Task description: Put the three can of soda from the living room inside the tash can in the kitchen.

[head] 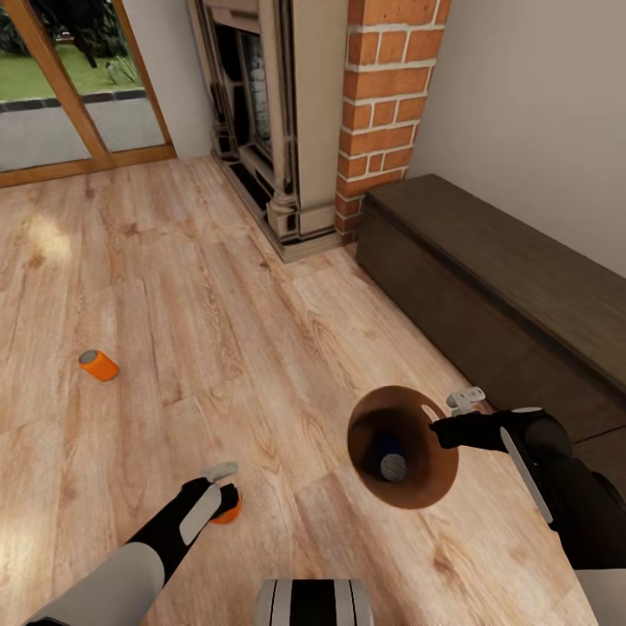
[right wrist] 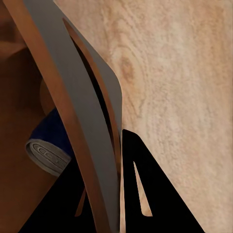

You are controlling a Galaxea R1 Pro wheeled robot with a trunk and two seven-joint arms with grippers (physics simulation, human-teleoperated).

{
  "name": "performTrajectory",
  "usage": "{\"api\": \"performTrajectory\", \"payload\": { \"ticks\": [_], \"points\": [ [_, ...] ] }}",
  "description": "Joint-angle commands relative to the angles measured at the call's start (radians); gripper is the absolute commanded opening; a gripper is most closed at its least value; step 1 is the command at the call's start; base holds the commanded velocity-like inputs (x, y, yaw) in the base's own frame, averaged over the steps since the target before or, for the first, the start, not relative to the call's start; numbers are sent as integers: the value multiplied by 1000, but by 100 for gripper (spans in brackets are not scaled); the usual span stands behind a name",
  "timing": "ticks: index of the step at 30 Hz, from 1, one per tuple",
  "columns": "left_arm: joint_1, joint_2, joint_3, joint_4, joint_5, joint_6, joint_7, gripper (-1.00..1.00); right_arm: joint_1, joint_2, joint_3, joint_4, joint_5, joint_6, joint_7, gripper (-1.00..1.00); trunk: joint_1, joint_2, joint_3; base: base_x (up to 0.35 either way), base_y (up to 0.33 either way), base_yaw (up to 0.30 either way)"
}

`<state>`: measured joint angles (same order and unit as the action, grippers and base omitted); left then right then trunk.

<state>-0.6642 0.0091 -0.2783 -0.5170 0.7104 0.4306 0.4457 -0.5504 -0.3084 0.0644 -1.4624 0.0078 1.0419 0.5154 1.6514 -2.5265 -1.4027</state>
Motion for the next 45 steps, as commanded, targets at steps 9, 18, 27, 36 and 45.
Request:
{"api": "performTrajectory", "payload": {
  "ticks": [9,18,27,36,45],
  "points": [
    [2,1,-36,0,-3,-1,-2,-100,1,0,0,0,-26,5,6,-100,0,0,0,0,0,0],
    [38,-3,-34,0,11,-57,-4,-100,-1,7,-1,14,-22,5,6,-100,-3,1,23,0,0,0],
    [53,-3,-30,-10,12,-87,-5,-100,-12,13,-2,135,-22,5,6,-100,-7,3,58,0,0,0],
    [174,11,-24,-307,10,-57,3,-100,-29,15,1,211,-21,5,6,-100,-11,6,93,0,0,0],
    [392,9,-38,-988,14,63,73,-100,-79,38,3,358,-15,5,-1,-100,-15,8,128,0,0,0]
  ]
}}
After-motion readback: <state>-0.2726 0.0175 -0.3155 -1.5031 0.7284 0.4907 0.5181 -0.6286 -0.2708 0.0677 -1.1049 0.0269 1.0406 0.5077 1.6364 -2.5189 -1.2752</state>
